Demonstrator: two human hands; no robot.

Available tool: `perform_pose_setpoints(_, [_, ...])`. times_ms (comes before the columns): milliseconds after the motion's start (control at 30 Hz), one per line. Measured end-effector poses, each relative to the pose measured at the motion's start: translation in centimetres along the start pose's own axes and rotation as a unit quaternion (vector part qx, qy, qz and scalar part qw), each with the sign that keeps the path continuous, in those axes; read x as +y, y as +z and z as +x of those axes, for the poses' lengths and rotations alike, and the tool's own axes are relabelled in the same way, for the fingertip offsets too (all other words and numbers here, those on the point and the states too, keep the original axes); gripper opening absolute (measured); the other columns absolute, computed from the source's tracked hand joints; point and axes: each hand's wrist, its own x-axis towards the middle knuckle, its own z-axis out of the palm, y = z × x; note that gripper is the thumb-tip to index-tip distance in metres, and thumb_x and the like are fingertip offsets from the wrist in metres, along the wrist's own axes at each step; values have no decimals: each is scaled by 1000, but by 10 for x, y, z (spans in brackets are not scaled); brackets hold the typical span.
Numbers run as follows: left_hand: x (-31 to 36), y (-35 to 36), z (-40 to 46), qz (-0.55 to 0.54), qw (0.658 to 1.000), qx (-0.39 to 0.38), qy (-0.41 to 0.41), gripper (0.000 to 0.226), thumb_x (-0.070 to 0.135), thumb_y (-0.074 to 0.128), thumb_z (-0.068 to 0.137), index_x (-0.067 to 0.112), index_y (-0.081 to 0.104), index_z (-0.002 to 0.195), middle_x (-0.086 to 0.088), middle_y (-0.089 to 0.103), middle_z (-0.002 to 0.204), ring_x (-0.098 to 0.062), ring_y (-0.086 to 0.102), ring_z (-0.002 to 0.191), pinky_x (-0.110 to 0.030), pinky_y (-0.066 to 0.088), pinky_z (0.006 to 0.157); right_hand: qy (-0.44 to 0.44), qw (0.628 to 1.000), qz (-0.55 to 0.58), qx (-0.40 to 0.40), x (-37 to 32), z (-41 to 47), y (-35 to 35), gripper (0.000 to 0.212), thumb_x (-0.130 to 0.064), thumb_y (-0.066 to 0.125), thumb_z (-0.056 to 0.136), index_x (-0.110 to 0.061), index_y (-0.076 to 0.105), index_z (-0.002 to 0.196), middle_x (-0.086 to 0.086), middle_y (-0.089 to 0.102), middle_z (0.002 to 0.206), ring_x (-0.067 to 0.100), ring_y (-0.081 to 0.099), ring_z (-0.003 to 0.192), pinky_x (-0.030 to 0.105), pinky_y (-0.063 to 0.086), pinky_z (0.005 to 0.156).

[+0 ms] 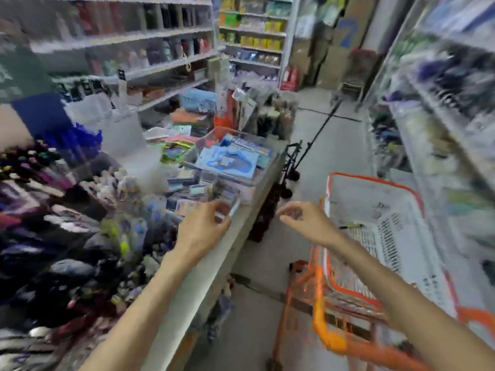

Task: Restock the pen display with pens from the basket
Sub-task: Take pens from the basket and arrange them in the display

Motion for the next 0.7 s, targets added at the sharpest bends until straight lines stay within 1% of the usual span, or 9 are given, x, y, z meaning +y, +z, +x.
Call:
perform_pose_setpoints(67, [27, 34, 10, -5, 998, -53, 20, 24, 30, 60, 89, 23, 64, 112, 11, 68, 105, -11, 64, 97, -26, 45, 76, 47, 999, -6, 16, 40, -19, -21, 12, -11, 64, 86, -14, 73, 94, 6, 70, 86, 13, 57, 75, 29, 46, 74])
perform_pose_setpoints(133, [63, 80, 22, -11, 993, -104, 48, 25, 31, 62, 88, 27, 65, 112, 10, 69, 106, -14, 64, 101, -28, 49, 82, 101, 995, -15, 12, 86, -40, -45, 13, -16, 64, 88, -15, 73, 97, 2, 68, 86, 14, 59, 78, 27, 45, 72])
perform_pose_setpoints(167, [70, 90, 24, -13, 991, -118, 55, 24, 32, 62, 87, 29, 64, 111, 11, 69, 106, -15, 65, 101, -31, 50, 85, 109, 994, -16, -1, 99, -45, -48, 13, -20, 63, 89, -17, 72, 99, -1, 67, 86, 15, 60, 80, 27, 45, 71])
perform_pose_setpoints(233, [102, 131, 34, -2, 985, -152, 80, 24, 36, 60, 87, 33, 63, 110, 13, 69, 106, -14, 64, 102, -32, 50, 86, 150, 988, -21, -2, 141, -59, -68, 15, -25, 62, 91, -19, 71, 101, -4, 65, 89, 16, 60, 84, 28, 46, 77])
perform_pose_setpoints(333, [150, 191, 50, 22, 977, -190, 96, 26, 37, 57, 89, 34, 62, 114, 14, 67, 109, -13, 63, 104, -30, 48, 85, 179, 984, -10, -6, 208, -70, -96, 14, -22, 60, 92, -18, 69, 102, -3, 63, 94, 14, 60, 85, 33, 48, 84])
perform_pose_setpoints(433, [185, 247, 66, 23, 969, -231, 82, 27, 32, 52, 92, 34, 62, 117, 12, 66, 116, -18, 61, 107, -35, 49, 89, 200, 979, 3, -25, 274, -72, -120, 15, -21, 56, 95, -19, 67, 105, -1, 62, 100, 17, 60, 85, 35, 50, 82])
perform_pose_setpoints(500, [196, 276, 74, 24, 961, -268, 62, 28, 29, 49, 95, 31, 61, 120, 9, 64, 121, -19, 61, 108, -39, 50, 90, 213, 976, 1, -45, 309, -71, -129, 15, -22, 56, 96, -20, 67, 106, -1, 61, 100, 15, 59, 86, 32, 49, 81])
perform_pose_setpoints(600, [200, 312, 85, 23, 957, -287, 24, 32, 21, 44, 98, 24, 59, 126, 4, 62, 128, -21, 59, 114, -36, 48, 94, 225, 971, -2, -79, 350, -64, -137, 15, -23, 56, 95, -23, 67, 105, -3, 62, 101, 16, 59, 91, 32, 49, 83])
perform_pose_setpoints(700, [198, 345, 96, 1, 949, -314, -29, 36, 8, 40, 99, 12, 56, 131, -4, 57, 134, -23, 54, 122, -35, 41, 102, 233, 965, -7, -119, 386, -50, -128, 17, -23, 55, 95, -21, 67, 107, -2, 62, 105, 15, 58, 90, 27, 45, 76])
